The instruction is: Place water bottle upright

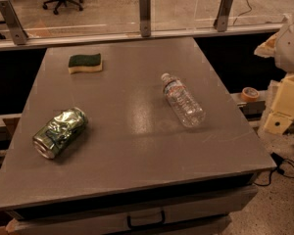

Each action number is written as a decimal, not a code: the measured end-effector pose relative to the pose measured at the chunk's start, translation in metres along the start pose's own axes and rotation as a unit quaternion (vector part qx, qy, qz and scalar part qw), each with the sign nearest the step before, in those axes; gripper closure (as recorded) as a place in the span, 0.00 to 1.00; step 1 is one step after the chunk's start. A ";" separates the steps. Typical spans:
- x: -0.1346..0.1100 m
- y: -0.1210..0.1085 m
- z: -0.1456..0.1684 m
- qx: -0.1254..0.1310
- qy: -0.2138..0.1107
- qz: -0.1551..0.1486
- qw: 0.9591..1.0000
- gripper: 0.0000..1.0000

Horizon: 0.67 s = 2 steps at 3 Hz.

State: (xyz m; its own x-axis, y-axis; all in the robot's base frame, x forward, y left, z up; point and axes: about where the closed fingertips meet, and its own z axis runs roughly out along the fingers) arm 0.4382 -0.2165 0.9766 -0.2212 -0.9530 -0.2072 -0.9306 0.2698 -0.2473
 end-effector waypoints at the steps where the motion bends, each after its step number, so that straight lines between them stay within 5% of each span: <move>1: 0.000 0.000 0.000 0.000 0.000 0.000 1.000 0.00; 2: -0.006 -0.002 0.001 -0.002 -0.008 0.000 1.000 0.00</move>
Offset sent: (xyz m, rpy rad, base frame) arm 0.0078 0.0107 -0.0045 0.0387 0.0223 0.0114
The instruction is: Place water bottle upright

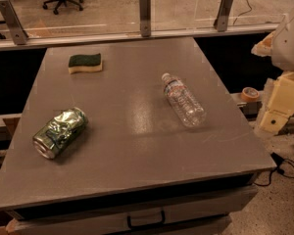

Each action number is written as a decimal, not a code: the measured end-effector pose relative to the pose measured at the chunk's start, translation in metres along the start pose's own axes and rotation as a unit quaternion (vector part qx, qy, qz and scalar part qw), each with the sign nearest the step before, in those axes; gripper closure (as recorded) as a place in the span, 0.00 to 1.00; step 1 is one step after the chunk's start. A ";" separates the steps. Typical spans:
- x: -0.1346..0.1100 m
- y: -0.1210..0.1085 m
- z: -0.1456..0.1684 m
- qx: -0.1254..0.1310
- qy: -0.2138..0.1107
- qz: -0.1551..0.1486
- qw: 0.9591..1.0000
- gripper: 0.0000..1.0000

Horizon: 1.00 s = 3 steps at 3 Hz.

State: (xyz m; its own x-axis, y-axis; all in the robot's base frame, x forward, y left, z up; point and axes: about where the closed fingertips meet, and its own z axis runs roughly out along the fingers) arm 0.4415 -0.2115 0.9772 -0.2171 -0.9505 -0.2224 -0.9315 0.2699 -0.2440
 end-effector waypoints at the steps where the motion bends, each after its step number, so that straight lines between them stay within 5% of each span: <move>1: -0.030 -0.015 0.024 -0.007 -0.015 0.016 1.000 0.00; 3: -0.116 -0.084 0.118 -0.007 -0.052 0.115 0.992 0.00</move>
Offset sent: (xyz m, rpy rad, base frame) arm 0.1599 0.1287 -0.0734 0.2071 0.0442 -0.2349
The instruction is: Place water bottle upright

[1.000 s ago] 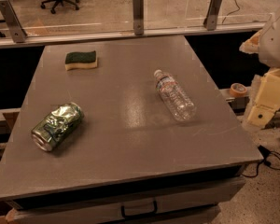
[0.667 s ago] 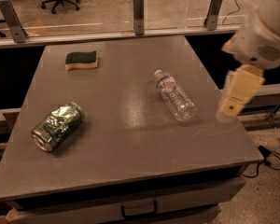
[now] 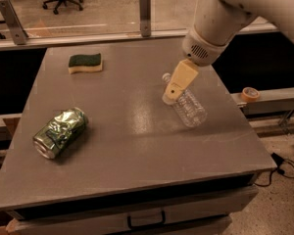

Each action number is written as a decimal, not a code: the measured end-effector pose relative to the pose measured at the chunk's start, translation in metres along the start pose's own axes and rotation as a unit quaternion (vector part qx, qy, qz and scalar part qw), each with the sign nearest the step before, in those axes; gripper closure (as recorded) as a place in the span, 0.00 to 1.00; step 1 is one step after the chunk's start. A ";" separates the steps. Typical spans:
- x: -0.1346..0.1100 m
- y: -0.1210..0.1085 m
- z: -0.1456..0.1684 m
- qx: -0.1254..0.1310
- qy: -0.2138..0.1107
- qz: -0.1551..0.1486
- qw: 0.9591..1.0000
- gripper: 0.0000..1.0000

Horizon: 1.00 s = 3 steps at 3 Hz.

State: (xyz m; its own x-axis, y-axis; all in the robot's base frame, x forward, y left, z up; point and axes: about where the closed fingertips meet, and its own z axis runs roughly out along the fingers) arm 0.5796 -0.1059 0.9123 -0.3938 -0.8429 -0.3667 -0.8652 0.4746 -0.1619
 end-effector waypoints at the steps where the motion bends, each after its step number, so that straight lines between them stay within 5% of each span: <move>1: -0.015 -0.026 0.039 0.012 -0.001 0.068 0.998 0.00; 2: -0.006 -0.049 0.071 0.019 0.024 0.159 0.987 0.00; 3: 0.005 -0.055 0.087 0.026 0.051 0.204 0.977 0.00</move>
Offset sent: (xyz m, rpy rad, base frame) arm 0.0892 -0.0076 -0.0727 0.0672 0.1098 -0.4535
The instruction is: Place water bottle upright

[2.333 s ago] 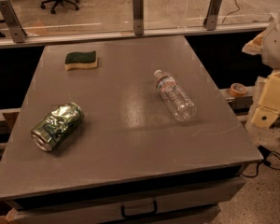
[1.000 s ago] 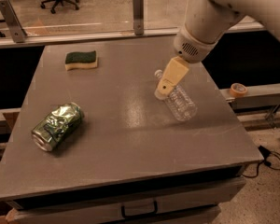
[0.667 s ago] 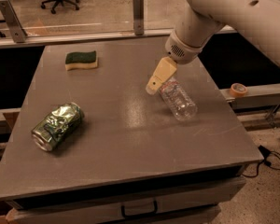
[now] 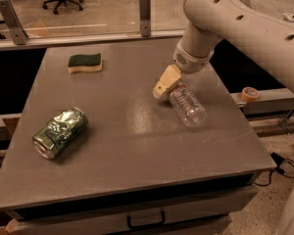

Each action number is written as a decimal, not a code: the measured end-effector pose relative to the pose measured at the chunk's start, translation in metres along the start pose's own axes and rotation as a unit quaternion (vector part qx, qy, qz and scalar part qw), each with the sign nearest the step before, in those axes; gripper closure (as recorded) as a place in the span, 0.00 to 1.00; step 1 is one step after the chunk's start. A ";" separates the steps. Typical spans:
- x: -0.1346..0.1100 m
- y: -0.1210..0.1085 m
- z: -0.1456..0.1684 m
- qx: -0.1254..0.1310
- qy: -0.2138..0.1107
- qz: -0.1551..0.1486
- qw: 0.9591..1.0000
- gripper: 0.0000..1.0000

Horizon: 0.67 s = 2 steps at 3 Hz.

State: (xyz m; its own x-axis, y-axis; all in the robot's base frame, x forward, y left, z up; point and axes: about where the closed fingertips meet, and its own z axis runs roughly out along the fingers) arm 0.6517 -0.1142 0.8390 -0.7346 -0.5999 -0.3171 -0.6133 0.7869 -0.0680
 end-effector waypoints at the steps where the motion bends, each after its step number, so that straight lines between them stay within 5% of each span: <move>1: 0.007 -0.003 0.006 0.016 0.023 0.024 0.999 0.17; 2: 0.006 0.002 0.000 0.019 0.025 0.028 0.999 0.40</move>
Offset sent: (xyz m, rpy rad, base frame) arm -0.0115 0.0015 0.0070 -0.0437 0.0202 -0.0839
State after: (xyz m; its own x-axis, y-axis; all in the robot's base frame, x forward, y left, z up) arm 0.6456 -0.1161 0.8364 -0.7819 -0.5596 -0.2748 -0.5594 0.8243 -0.0871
